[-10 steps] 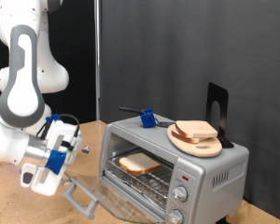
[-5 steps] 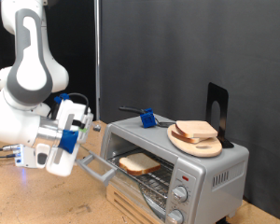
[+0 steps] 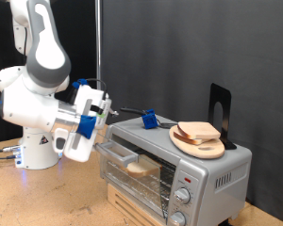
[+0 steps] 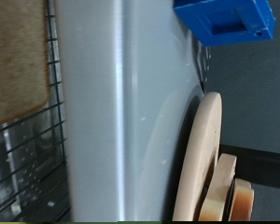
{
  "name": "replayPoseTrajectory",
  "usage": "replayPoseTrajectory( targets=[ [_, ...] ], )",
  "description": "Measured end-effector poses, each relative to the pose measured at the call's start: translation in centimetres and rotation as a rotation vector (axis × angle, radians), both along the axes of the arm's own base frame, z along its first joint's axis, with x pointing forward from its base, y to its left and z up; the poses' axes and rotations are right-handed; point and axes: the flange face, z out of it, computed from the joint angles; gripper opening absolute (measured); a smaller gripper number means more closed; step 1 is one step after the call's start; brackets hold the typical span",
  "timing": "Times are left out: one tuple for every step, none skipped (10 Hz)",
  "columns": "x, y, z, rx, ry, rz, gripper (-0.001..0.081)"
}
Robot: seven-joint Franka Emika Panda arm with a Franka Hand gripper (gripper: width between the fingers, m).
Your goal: Make a piece of toast with the oven
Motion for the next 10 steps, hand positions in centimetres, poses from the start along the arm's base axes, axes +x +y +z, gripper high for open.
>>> replayPoseTrajectory(
  targets=[
    [0.1,1.0,0.4,-0.013,0.01,0.002,0.0808],
    [0.1,1.8,0.7,-0.022,0.015,0.009,0.0808],
    [0.2,2.3,0.8,-0.026,0.019,0.017,0.0808],
    [0.2,2.7,0.9,-0.026,0.025,0.023,0.0808],
    [0.2,2.9,1.0,-0.029,0.032,0.031,0.0808],
    [0.2,3.1,1.0,-0.043,0.049,0.058,0.0808],
    [-0.1,3.4,0.9,-0.063,0.054,0.094,0.0808],
    [-0.6,3.5,0.7,-0.078,0.06,0.129,0.0808],
    [-1.2,3.7,0.5,-0.084,0.071,0.15,0.0808],
    [-1.8,3.8,0.3,-0.085,0.076,0.154,0.0808]
  ],
)
